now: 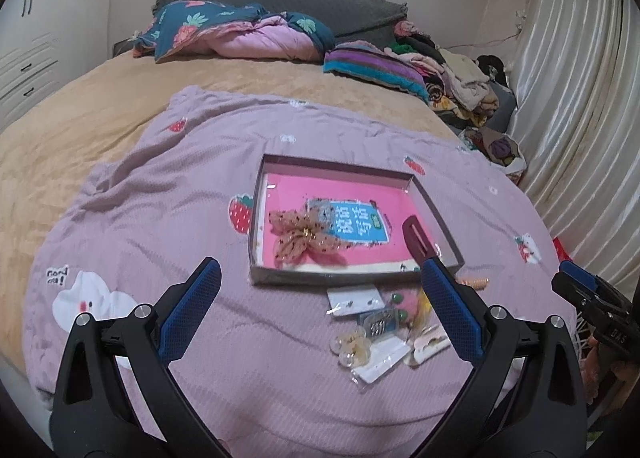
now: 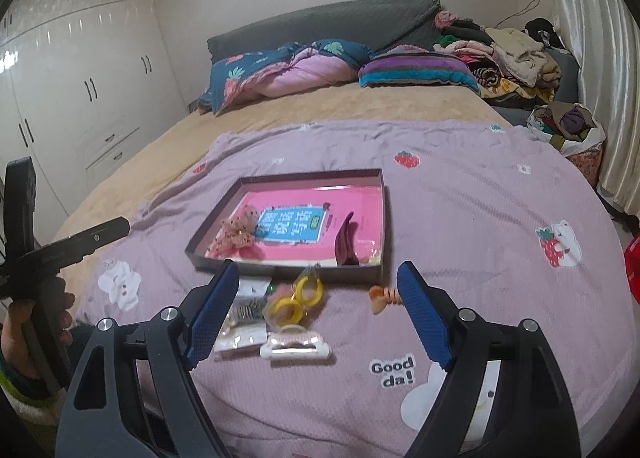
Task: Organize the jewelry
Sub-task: 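Withdraw both open tools from the box back toward the remaining accessories, then grasp the white claw clip with the right tool while the left tool grasps the pearl clip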
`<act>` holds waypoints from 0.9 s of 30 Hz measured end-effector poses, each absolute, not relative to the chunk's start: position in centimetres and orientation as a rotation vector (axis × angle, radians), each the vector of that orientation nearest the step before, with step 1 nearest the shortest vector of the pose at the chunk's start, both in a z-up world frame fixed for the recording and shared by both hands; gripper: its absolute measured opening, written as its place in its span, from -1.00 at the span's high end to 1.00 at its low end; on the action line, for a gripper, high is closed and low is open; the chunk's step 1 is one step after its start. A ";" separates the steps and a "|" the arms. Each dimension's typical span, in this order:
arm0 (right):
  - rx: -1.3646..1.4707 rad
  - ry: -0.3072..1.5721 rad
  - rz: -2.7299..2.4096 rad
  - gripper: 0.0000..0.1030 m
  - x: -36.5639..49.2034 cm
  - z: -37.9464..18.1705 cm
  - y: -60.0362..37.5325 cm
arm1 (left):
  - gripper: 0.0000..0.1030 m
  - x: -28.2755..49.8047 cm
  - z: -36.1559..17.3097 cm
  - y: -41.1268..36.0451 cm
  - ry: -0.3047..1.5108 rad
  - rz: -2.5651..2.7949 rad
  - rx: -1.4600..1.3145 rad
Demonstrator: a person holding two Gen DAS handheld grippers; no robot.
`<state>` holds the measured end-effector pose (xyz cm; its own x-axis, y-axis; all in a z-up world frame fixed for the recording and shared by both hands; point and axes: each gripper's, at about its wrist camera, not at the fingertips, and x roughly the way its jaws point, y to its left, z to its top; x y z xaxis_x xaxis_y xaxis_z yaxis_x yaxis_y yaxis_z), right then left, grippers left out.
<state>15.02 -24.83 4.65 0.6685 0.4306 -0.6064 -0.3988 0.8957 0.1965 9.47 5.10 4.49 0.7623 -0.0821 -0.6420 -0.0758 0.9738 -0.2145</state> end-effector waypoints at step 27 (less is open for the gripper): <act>-0.055 0.815 0.471 -0.56 13.0 -1.3 -23.0 | -0.82 8.9 -2.1 3.0 0.888 -0.100 -0.235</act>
